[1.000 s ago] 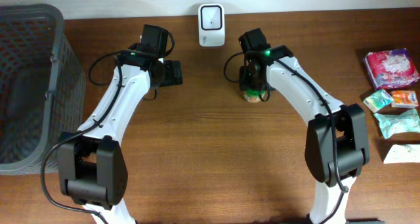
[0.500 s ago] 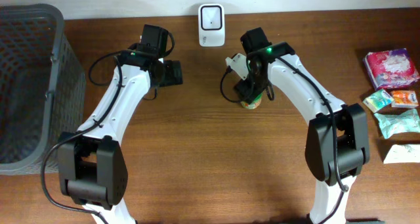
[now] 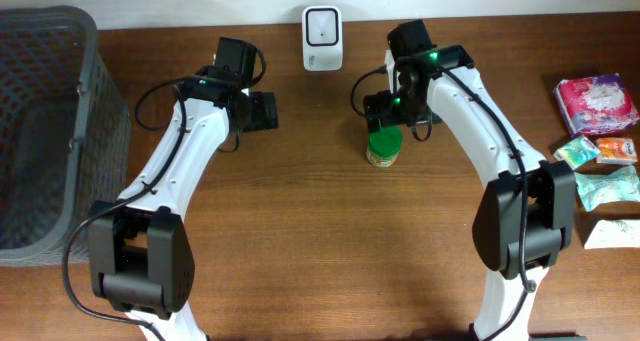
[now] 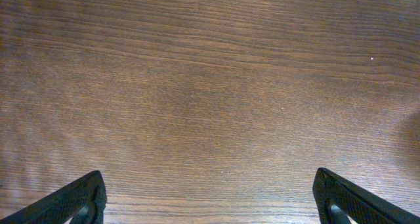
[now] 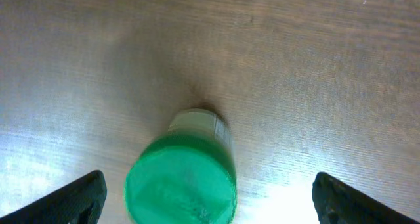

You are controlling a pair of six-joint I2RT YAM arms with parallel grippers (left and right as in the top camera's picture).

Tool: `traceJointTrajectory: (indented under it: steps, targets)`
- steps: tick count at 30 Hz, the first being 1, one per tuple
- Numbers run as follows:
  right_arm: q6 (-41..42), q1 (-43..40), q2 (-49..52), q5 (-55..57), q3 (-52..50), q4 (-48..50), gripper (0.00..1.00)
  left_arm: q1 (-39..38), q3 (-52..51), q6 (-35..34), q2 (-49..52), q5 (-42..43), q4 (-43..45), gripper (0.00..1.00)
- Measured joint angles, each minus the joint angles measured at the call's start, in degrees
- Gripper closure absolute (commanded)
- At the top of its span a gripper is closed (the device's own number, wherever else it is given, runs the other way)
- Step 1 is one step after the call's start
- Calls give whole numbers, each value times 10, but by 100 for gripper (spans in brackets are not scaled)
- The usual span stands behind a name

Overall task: Scan the item barcode
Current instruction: 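Grasp the green-lidded jar by its lid with the right gripper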

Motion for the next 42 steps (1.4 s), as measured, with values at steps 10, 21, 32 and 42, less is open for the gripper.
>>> traceJointTrajectory:
  steps: [10, 21, 32, 42]
  targets:
    - [56, -1, 11, -45, -56, 37, 20, 0, 0, 0, 0, 0, 0, 1]
    - [-53, -1, 26, -42, 13, -25, 34, 0, 0, 0, 0, 0, 0, 1]
    - [-303, -1, 32, -42, 10, -30, 21, 0, 0, 0, 0, 0, 0, 1]
    - [-254, -1, 34, -42, 9, -26, 1, 0, 0, 0, 0, 0, 0, 1]
